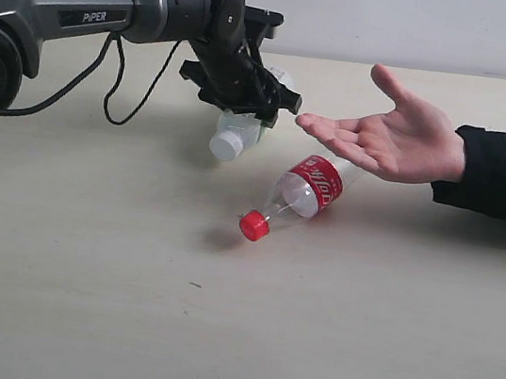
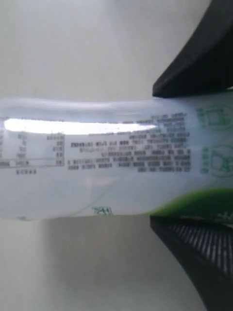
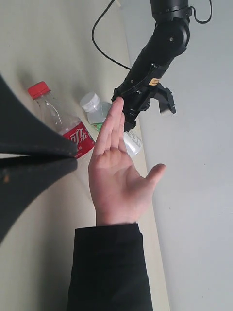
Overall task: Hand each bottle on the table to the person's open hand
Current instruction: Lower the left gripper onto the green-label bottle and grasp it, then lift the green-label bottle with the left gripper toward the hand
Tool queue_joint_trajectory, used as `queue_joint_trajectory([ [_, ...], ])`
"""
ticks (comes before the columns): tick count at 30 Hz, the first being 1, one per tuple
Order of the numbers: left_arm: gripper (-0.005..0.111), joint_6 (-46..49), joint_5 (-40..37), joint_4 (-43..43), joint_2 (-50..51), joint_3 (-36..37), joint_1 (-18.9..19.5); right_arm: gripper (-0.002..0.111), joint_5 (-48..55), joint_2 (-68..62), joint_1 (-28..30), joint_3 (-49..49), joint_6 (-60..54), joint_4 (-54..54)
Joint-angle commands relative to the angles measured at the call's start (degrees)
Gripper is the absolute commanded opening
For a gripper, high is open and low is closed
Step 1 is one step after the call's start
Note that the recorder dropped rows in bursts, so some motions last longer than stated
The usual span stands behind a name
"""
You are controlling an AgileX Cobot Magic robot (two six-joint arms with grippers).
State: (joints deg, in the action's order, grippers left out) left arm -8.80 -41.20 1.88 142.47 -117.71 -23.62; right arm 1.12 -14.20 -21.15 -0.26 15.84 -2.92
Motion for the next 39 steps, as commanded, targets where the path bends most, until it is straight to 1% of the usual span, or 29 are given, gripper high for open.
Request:
queue_joint_trajectory([
  [1, 0.036, -0.17, -0.29, -0.22, 0.04, -0.40, -0.33, 0.000, -0.13, 0.19, 0.17, 0.26, -0.05, -0.02],
  [5, 0.006, -0.17, -0.18, -0.22, -0.07, -0.40, -0.33, 0.000, -0.13, 0.19, 0.17, 0.26, -0.05, -0.02],
  [6, 0.000, -0.17, -0.18, -0.22, -0.15, -0.40, -0.16, 0.000, -0.13, 0.19, 0.17, 0.26, -0.05, -0.02],
  [12, 0.000, -0.58, -0.41, -0.22, -2.77, -0.40, 0.69, 0.000, -0.13, 0.19, 0.17, 0.26, -0.05, -0.02],
  [16, 0.000, -0.58, -4.45, -0.22, -6.13, -0.40, 1.18, 0.000, -0.13, 0.19, 0.17, 0.26, -0.05, -0.02],
  [24, 0.000, -0.85, -18.74, -3.18, -17.11, -0.40, 1.57, 0.000, -0.13, 0.19, 0.17, 0.26, -0.05, -0.02],
  [27, 0.000, -1.10, -24.60, -4.14, -21.13, 0.94, 1.57, 0.000, -0.13, 0.19, 0.17, 0.26, -0.05, -0.02],
  [30, 0.000, -2.27, -26.78, -5.89, -26.42, 5.27, 1.37, 0.000, -0.13, 0.19, 0.17, 0.26, -0.05, -0.02],
  [33, 0.000, -3.43, -25.47, -5.99, -32.52, 11.89, 1.37, 0.000, -0.13, 0.19, 0.17, 0.26, -0.05, -0.02],
  [36, 0.000, -5.18, -21.26, -5.99, -39.71, 21.10, 0.97, 0.000, -0.13, 0.19, 0.17, 0.26, -0.05, -0.02],
  [39, 0.000, -8.15, -12.30, -5.99, -47.46, 32.62, -0.46, 0.000, -0.13, 0.19, 0.17, 0.26, -0.05, -0.02],
])
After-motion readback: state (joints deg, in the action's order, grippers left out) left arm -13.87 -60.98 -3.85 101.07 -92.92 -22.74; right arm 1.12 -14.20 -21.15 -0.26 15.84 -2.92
